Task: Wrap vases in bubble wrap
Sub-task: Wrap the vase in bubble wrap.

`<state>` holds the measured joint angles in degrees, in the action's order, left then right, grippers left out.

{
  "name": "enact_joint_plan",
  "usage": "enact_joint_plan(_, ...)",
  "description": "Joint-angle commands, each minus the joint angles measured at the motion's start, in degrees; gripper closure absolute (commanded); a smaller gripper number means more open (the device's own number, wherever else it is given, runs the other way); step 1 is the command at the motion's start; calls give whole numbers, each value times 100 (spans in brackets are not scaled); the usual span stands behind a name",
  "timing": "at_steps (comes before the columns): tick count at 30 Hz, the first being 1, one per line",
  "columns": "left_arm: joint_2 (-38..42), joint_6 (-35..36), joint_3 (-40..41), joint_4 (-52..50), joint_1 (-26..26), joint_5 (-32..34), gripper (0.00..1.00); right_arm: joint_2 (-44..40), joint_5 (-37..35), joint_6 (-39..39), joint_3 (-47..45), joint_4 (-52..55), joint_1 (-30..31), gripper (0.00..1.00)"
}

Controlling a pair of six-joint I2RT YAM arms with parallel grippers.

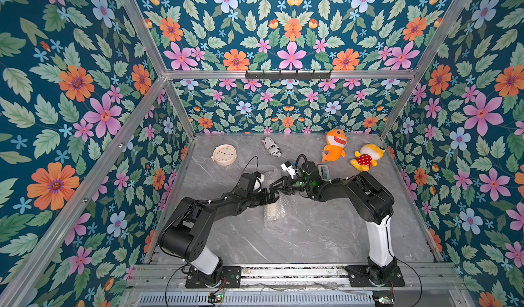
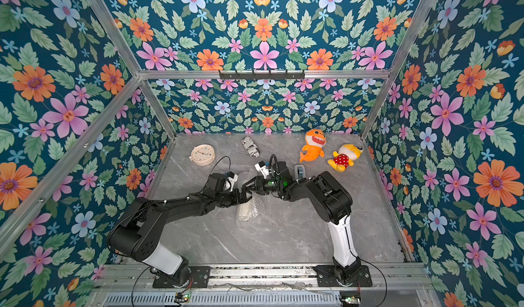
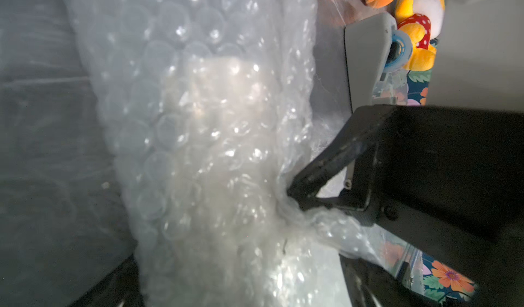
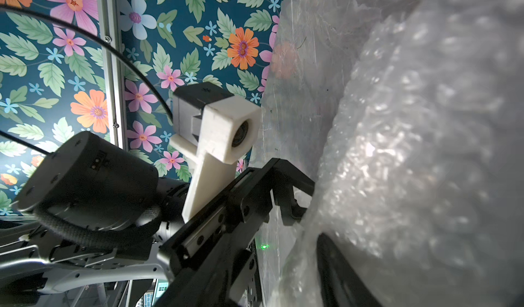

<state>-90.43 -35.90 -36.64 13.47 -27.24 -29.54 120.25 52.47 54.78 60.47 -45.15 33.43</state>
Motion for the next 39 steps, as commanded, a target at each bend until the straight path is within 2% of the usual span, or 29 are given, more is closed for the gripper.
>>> enact_joint_plan(1, 65, -93, 0, 10, -9, -310, 0, 78, -147, 147, -26, 159, 32, 50)
enact_joint_plan(16, 554, -176, 168, -71, 35, -470, 0, 53, -176, 155, 37, 212, 84, 49)
enact_joint_plan(22, 260, -398, 157, 289, 17, -536, 0, 0, -214, 191, 35, 225, 100, 49)
enact_joint_plan(35, -100, -636, 281, 517, -28, -118, 0, -167, -443, 110, -69, 349, 175, 49)
enact_joint_plan(36, -142, -625, 281, 516, -27, -109, 1, -181, -454, 111, -78, 353, 179, 49)
enact_joint_plan(39, -237, -594, 289, 515, -29, -123, 16, -220, -490, 111, -88, 398, 180, 49)
